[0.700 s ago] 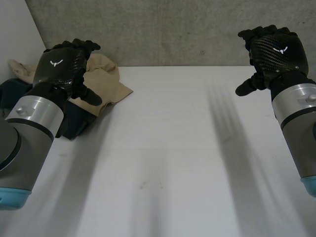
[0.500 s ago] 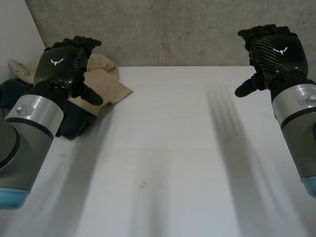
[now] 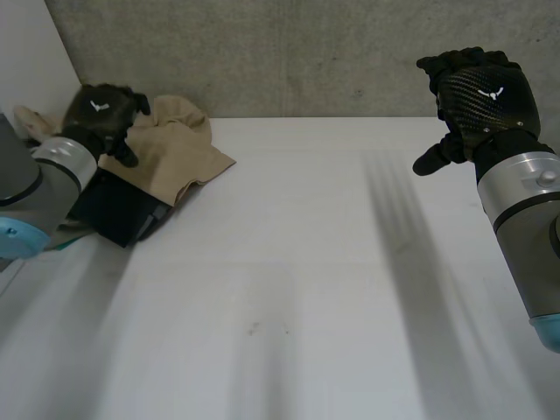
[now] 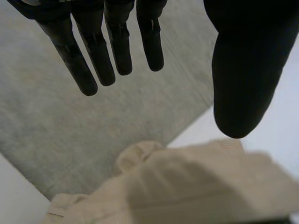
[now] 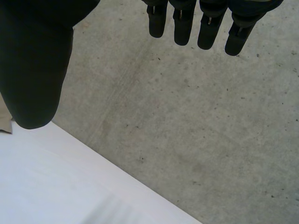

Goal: Fold the laundry.

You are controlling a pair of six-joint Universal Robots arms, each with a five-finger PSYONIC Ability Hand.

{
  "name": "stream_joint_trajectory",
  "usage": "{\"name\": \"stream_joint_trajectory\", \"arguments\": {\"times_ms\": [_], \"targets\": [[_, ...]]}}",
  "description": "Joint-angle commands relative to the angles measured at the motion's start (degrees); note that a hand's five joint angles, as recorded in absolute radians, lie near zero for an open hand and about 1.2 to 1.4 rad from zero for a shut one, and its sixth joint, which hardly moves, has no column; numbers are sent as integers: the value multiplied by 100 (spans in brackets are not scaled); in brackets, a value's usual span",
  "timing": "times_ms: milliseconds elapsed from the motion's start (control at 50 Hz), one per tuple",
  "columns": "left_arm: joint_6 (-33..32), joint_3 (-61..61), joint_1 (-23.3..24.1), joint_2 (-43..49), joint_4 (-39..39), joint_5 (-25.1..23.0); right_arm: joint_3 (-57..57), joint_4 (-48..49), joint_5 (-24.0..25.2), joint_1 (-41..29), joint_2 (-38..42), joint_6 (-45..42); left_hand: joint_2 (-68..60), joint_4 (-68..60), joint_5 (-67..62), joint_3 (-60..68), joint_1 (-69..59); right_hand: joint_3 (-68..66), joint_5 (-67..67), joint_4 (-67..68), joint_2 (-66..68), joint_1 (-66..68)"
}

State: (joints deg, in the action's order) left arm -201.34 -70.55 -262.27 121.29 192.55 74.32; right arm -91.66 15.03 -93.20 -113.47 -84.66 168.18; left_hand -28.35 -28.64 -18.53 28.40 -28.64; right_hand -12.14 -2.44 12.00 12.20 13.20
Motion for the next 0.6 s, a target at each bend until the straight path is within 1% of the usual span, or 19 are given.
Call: {"name": "stream_joint_trajectory", "arguments": {"times_ms": [20, 140, 240, 260, 280, 360, 420, 500, 520, 560, 580, 600], "targets": [[-458, 630, -315, 975, -24, -523, -1, 0, 3, 1, 20, -4, -508, -479, -490, 503, -478, 214, 244, -200, -220, -320], [-784, 1087, -351, 1485, 20, -497, -1, 0, 3, 1, 169, -4, -558, -529, -540, 553, -529, 214, 244, -200, -220, -320], [-872, 1298, -351, 1740, 20, -524, 8, 0, -5, -8, 230, -13, -1415, -1386, -1397, 1410, -1385, 214, 244, -200, -220, -320], [-872, 1307, -351, 1749, 20, -524, 8, 0, -5, -8, 248, -22, -1750, -1720, -1732, 1744, -1720, 214, 244, -200, -220, -320], [-881, 1316, -351, 1758, 20, -524, 8, 0, -5, -8, 266, -22, -2752, -2723, -2734, 2747, -2722, 214, 244, -200, -220, -320], [-881, 1211, -290, 1671, 37, -480, 17, 0, -5, -8, 318, -118, -5159, -5130, -5141, 5154, -5130, 214, 244, -200, -220, -320], [-863, 1096, -228, 1486, 81, -427, 17, 0, -5, -8, 318, -189, -5165, -5136, -5147, 5160, -5136, 214, 244, -200, -220, -320], [-784, 728, 35, 915, 423, -138, 17, 0, -5, -8, 318, -206, -5165, -5136, -5147, 5160, -5136, 214, 244, -200, -220, -320], [-767, 544, 201, 671, 615, -33, 17, 0, -5, -8, 318, -215, -5165, -5136, -5147, 5160, -5136, 214, 244, -200, -220, -320], [-653, 385, 439, 371, 757, 39, 43, 0, -5, 0, 327, -224, -5165, -5136, -5147, 5160, -5136, 214, 244, -200, -220, -320], [-478, 262, 649, 117, 836, 56, 52, 0, -5, 1, 327, -224, -5165, -5136, -5147, 5160, -5136, 214, 244, -200, -220, -320], [-337, 200, 764, -25, 863, 56, 69, 0, -14, 18, 327, -241, -5165, -5136, -5147, 5160, -5136, 214, 244, -200, -220, -320]]}}
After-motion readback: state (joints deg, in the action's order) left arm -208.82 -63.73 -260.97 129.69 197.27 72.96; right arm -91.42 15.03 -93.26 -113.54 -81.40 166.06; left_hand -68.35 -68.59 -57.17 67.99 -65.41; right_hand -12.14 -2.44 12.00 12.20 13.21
